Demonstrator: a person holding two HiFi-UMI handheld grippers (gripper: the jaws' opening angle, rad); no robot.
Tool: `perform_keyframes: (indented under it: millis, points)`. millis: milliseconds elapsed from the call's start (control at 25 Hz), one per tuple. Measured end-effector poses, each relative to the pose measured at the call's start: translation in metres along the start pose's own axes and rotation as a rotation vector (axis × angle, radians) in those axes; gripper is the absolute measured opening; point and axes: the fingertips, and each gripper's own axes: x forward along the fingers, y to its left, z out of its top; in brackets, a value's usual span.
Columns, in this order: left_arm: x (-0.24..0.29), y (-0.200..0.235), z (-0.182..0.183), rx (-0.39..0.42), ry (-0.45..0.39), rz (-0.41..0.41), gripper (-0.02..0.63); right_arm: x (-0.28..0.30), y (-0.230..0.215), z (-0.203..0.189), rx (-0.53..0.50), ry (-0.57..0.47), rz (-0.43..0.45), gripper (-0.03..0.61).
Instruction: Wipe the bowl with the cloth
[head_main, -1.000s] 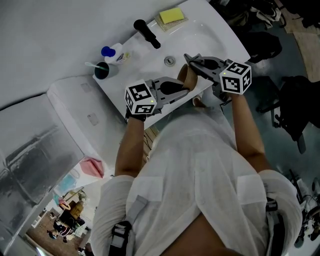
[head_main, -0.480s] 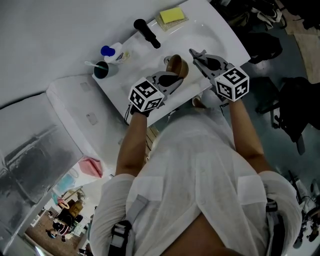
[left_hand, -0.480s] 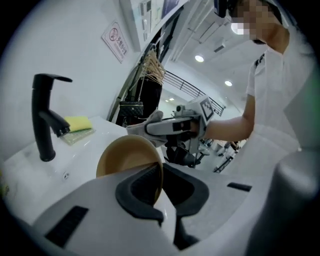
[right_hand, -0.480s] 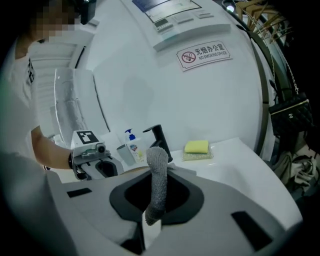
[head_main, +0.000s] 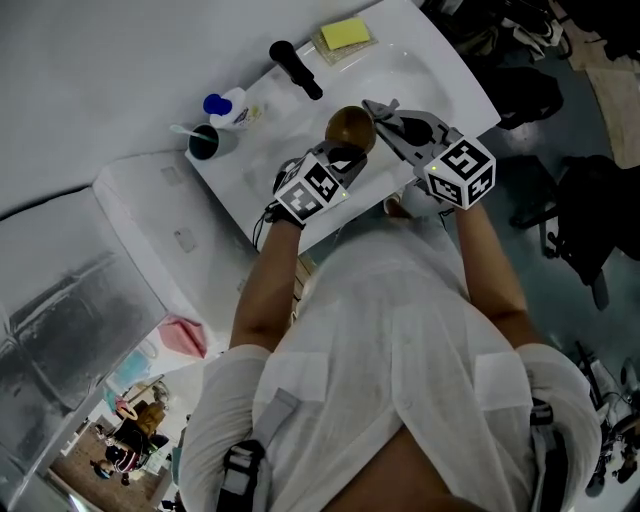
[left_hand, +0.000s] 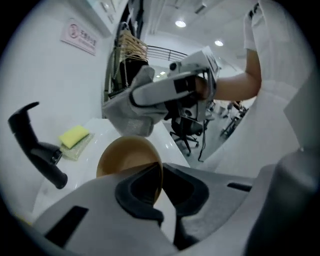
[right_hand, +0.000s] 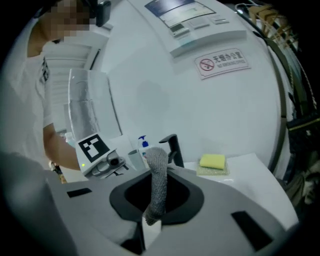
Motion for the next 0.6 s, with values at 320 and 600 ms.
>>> perform_keyframes:
  millis: [320, 600]
  points:
    - [-0.018, -0.016, -0.017, 0.306, 0.249, -0.098, 0.018, 0.015, 0.063, -0.058, -0.569, 0.457, 0.357, 0.041]
    - [-0.036, -0.018, -0.028, 0.334, 0.322, -0.160, 0.018, 0.023, 0.084, -0.079, -0.656, 0.608, 0.491, 0.145]
